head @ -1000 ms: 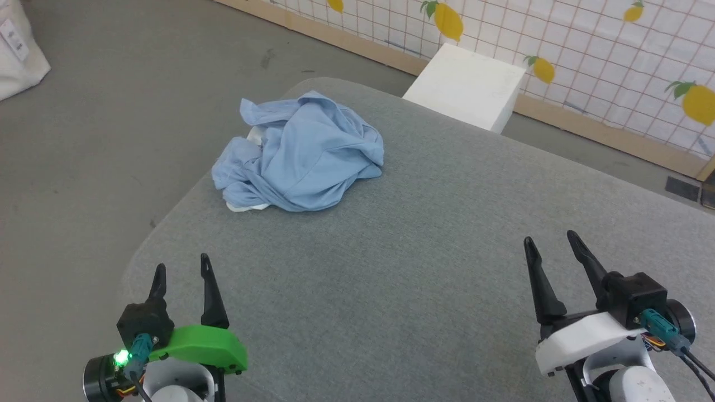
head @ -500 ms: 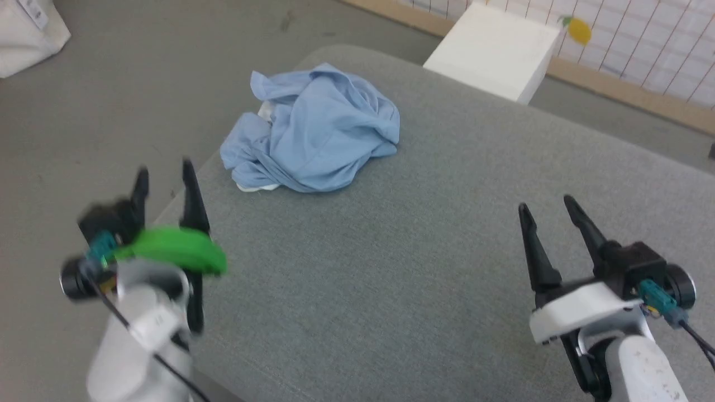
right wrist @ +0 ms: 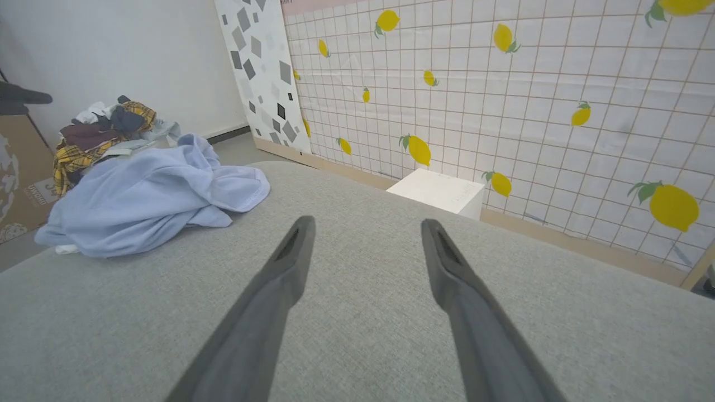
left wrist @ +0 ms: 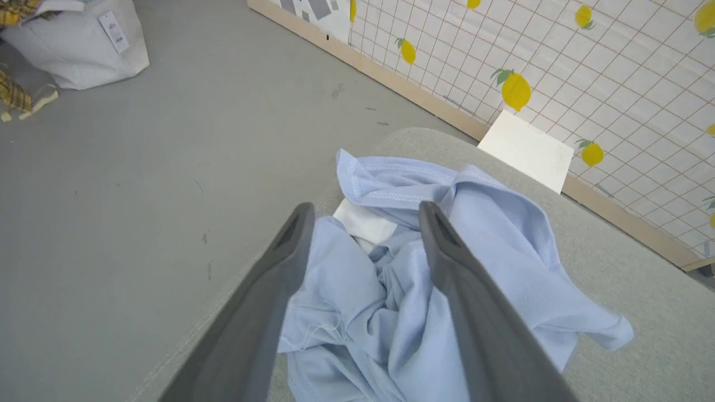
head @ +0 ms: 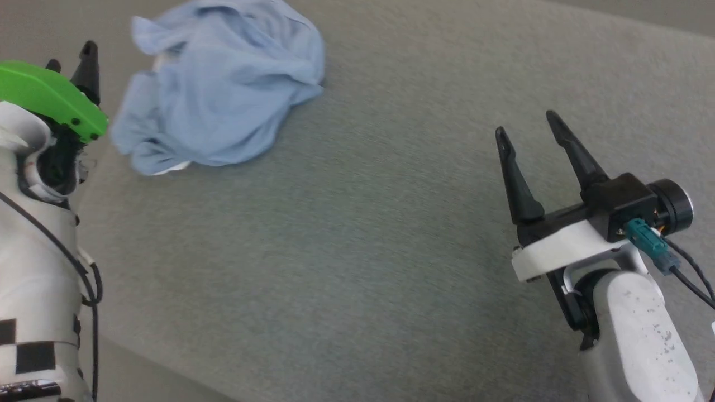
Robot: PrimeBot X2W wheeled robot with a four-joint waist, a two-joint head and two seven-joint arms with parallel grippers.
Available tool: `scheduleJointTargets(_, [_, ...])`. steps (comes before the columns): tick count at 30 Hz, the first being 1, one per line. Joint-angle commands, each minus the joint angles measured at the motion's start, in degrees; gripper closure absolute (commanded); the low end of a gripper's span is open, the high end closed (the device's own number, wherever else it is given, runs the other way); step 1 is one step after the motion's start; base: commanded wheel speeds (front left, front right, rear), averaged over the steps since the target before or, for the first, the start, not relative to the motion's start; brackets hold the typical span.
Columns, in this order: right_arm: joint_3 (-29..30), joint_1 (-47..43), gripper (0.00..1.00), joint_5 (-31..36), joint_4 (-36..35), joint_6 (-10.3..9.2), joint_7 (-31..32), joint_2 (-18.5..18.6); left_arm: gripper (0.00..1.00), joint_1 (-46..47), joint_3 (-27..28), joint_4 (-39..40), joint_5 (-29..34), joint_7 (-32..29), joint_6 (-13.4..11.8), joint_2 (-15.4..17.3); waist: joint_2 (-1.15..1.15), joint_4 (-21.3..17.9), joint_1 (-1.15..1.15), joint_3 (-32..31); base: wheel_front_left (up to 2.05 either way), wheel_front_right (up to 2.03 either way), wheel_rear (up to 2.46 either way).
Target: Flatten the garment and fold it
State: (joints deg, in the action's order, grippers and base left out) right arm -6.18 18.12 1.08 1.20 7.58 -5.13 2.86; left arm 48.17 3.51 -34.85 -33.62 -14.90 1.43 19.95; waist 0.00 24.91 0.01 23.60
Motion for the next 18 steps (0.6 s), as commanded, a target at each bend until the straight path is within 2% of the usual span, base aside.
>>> scheduleJointTargets(1, [0.0, 1.1, 0.0, 0.2, 0.2, -0.09, -0.6, 0.2, 0.0, 1.0, 0.6, -0.9, -1.2, -1.8, -0.4, 0.3, 0.0, -10.7, -0.01, 10.4, 0.0, 0.0, 0.0])
scheduleJointTargets(6, [0.4, 2.2, 0.0, 0.1, 0.7, -0.09, -1.9, 0.2, 0.0, 0.4, 2.4, -3.5, -4.4, -9.9, -2.6, 1.5, 0.0, -13.9, -0.01, 13.1, 0.0, 0.0, 0.0])
scheduleJointTargets(14, [1.1, 2.3, 0.0, -0.4, 2.4, -0.09, -3.6, 0.1, 0.01, -6.2, 1.6, -5.1, -7.5, -24.8, -6.8, 0.3, 0.0, -15.2, -0.01, 12.6, 0.0, 0.0, 0.0])
scheduleJointTargets(15, [1.1, 2.3, 0.0, -0.5, 2.7, -0.09, -3.8, 0.1, 0.16, -7.0, 1.2, -4.9, -7.5, -26.5, -6.8, 0.5, 0.0, -15.2, -0.01, 12.2, 0.0, 0.0, 0.0])
scheduleJointTargets(16, [1.2, 2.3, 0.0, -0.6, 3.0, -0.09, -4.1, 0.1, 0.72, -7.9, 1.0, -4.2, -7.5, -27.8, -7.0, 0.9, 0.0, -15.2, -0.01, 11.5, 0.0, 0.0, 0.0])
scheduleJointTargets(17, [1.2, 2.3, 0.0, -0.7, 3.3, -0.09, -4.3, 0.1, 1.0, -8.4, 1.0, -3.5, -7.6, -28.2, -7.0, 1.2, 0.0, -15.1, -0.01, 10.8, 0.0, 0.0, 0.0])
scheduleJointTargets(18, [1.3, 2.2, 0.0, -0.8, 3.6, -0.09, -4.5, 0.1, 1.0, -9.0, 1.0, -2.4, -7.5, -28.2, -7.0, 1.5, 0.0, -15.0, -0.01, 9.9, 0.0, 0.0, 0.0])
